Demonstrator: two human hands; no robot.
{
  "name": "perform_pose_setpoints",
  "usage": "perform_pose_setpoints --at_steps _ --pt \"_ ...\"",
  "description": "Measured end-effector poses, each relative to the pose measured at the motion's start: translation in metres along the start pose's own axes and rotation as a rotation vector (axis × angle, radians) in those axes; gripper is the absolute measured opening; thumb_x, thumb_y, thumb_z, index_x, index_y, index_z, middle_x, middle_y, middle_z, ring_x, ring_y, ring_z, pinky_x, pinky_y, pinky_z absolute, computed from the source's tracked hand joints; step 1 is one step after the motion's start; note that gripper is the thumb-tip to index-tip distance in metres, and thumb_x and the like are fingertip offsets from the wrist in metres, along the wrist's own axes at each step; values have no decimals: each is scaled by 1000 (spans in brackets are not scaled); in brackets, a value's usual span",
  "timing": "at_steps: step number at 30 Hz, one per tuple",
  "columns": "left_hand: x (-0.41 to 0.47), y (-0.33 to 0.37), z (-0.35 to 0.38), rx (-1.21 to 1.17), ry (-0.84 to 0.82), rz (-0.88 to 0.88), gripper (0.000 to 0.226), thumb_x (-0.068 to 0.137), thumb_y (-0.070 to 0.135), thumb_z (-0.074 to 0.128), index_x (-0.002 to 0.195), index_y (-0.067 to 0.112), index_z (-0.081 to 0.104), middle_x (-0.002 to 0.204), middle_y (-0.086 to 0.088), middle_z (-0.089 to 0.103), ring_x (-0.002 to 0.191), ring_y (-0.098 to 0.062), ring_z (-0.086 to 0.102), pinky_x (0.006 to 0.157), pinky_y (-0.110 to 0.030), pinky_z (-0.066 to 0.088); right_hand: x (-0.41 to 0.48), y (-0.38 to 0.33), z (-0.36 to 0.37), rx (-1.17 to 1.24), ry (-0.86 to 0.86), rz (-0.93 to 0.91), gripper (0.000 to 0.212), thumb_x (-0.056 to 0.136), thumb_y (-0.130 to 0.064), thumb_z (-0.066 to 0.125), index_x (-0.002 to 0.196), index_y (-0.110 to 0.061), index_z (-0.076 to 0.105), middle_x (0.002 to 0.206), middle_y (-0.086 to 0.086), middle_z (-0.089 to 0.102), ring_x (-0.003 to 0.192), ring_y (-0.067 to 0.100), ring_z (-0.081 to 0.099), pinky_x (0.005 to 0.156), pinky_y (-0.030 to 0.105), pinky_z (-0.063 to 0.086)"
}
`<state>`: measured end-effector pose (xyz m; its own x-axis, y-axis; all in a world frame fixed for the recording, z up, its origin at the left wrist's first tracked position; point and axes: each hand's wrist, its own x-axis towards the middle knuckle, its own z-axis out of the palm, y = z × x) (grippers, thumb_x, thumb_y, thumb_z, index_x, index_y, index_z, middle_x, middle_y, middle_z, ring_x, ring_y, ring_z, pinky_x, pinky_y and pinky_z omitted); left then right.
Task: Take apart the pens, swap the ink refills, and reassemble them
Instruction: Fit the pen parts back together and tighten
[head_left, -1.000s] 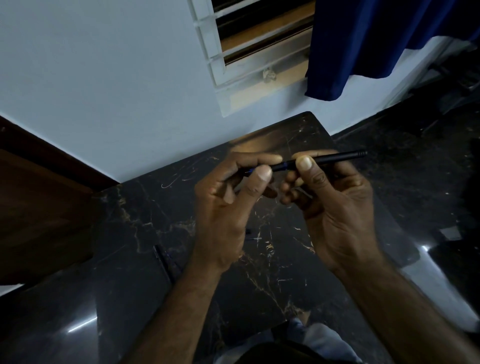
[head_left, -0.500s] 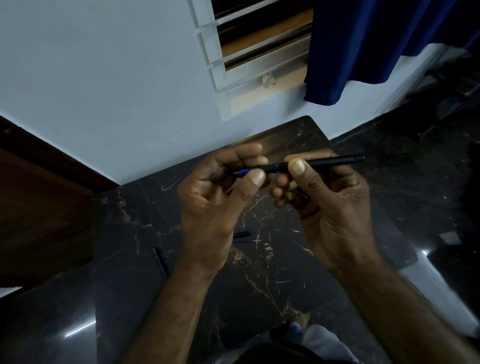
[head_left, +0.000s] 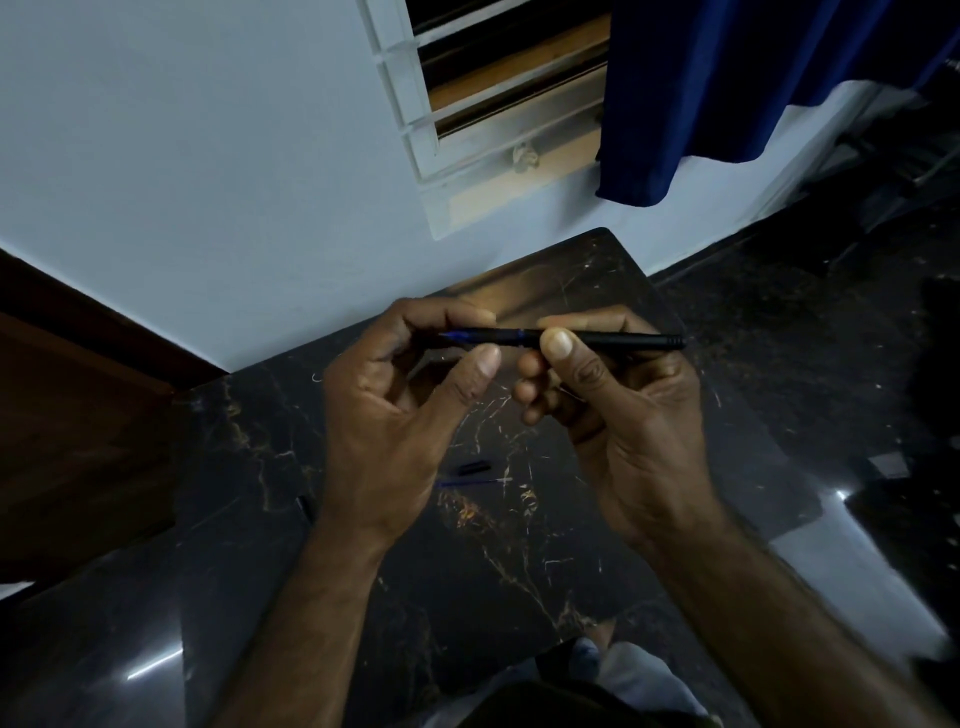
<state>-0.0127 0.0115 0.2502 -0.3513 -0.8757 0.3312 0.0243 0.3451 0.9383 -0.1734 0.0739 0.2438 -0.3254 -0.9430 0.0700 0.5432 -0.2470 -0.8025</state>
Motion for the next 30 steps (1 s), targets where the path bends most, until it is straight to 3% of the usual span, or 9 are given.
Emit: perform_pose_setpoints --at_steps 3,8,13,16,19,22,25,27,30 --pt "0 3 3 -150 26 -157 26 99 36 74 115 15 74 103 -16 79 94 -37 77 83 -49 64 3 -1 -2 1 -10 -10 11 92 -6 70 102 -1 69 85 21 71 71 33 68 61 37 56" --pt "5 4 10 -115 44 -245 19 100 32 71 84 25 78 71 1 73 60 -15 69 57 -28 57 3 0 -4 -20 -17 -1 10 91 -7 71 99 -1 70 82 18 72 69 31 69 59 35 56" --pt "0 2 7 -34 -49 -30 12 103 14 71 115 15 74 105 2 76 93 -16 75 72 -27 64 5 -2 -7 -29 15 37 11 90 -16 73 92 -6 69 77 13 71 65 28 68 57 34 56" --pt "-1 3 4 -102 -44 -119 22 108 26 60 122 16 73 114 -8 75 94 -24 75 70 -33 63 6 -2 -7 -46 20 28 9 89 -16 74 91 -8 71 76 14 71 63 28 68 56 34 55" --pt "2 5 6 -95 -26 -277 37 107 44 51 97 23 80 87 -9 77 72 -23 73 55 -35 56 6 0 -7 -71 -1 1 8 90 -12 74 94 -6 71 78 14 72 65 30 68 57 35 55" --pt "2 3 5 -4 -23 -229 32 108 39 59 83 28 78 73 -1 73 61 -15 69 50 -31 54 6 1 -7 -91 -20 -17 7 90 -10 74 96 -6 72 79 14 73 66 30 70 57 34 56" --pt "1 2 0 55 -85 -85 10 107 20 67 107 25 76 96 3 77 89 -16 76 66 -30 62 8 1 -7 -99 -11 -29 4 92 -9 73 95 -6 72 77 14 73 63 29 70 56 33 56" --pt "-1 0 -3 124 -108 13 18 104 9 70 120 18 72 115 3 76 110 -23 74 83 -34 63 8 1 -7 -105 -3 -29 2 92 -10 73 93 -9 73 76 14 73 62 28 70 55 32 55" --pt "-2 3 -4 46 -54 -62 19 103 19 68 122 16 69 114 -2 76 108 -25 75 85 -37 62 6 2 -5 -103 -11 -21 2 91 -10 73 93 -9 73 76 14 73 62 28 70 55 33 56"
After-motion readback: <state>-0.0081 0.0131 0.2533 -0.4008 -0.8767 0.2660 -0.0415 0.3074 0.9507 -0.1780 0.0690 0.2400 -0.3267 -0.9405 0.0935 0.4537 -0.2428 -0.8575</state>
